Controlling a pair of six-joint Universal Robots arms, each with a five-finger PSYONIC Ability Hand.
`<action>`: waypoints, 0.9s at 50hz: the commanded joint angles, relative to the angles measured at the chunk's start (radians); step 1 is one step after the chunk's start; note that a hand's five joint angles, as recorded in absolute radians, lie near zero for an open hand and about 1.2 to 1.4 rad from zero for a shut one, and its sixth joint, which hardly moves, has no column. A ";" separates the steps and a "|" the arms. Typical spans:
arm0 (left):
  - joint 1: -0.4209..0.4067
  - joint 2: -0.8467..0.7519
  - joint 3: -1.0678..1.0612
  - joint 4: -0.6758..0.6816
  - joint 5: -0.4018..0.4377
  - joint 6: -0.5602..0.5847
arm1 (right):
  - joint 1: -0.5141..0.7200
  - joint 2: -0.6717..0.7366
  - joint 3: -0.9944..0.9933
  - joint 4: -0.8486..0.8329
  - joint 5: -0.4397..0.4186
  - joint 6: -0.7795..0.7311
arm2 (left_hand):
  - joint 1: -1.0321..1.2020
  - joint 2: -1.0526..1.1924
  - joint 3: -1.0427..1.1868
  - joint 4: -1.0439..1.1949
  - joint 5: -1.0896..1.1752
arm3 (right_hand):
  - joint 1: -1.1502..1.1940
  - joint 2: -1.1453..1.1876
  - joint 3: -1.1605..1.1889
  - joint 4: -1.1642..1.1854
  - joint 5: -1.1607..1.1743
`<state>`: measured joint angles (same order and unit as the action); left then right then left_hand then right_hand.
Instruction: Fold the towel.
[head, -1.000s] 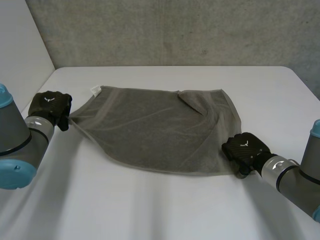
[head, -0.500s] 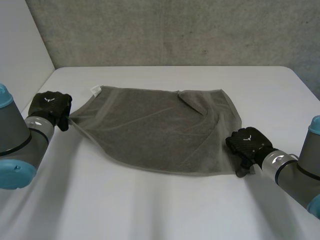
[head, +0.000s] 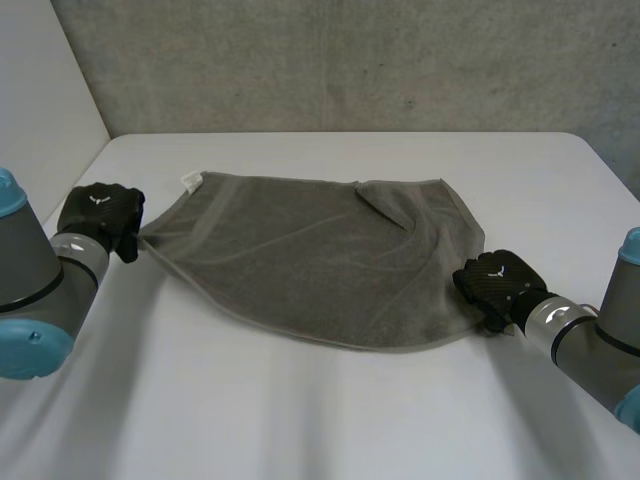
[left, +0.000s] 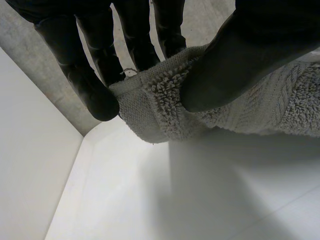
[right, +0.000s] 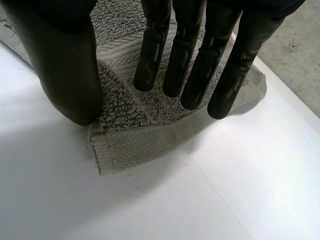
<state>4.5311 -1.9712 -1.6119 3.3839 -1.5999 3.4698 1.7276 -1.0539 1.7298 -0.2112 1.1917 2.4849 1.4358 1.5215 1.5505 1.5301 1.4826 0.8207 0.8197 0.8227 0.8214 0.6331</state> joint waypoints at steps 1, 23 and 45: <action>-0.001 0.000 0.000 0.000 0.000 0.000 | 0.001 0.000 0.000 0.000 -0.001 0.000 | -0.039 -0.125 -0.154 -0.134 -0.261 | 0.001 0.002 -0.001 0.000 0.014; -0.006 0.061 -0.020 -0.011 0.000 0.002 | -0.053 -0.235 0.007 0.029 0.009 0.077 | -0.039 -0.125 -0.154 -0.134 -0.261 | 0.576 0.577 0.574 0.575 0.589; -0.001 0.502 -0.189 -0.175 0.049 0.003 | -0.310 -0.561 -0.118 0.665 -0.242 -0.038 | -0.039 -0.125 -0.154 -0.134 -0.261 | 0.576 0.577 0.574 0.575 0.589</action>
<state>4.5345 -1.5481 -1.7311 3.2318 -1.5590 3.4716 1.4726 -1.5584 1.6152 0.3602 1.0152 2.5226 1.4358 1.5215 1.5506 1.5300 1.4826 1.3245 1.3142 1.3299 1.3412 1.1568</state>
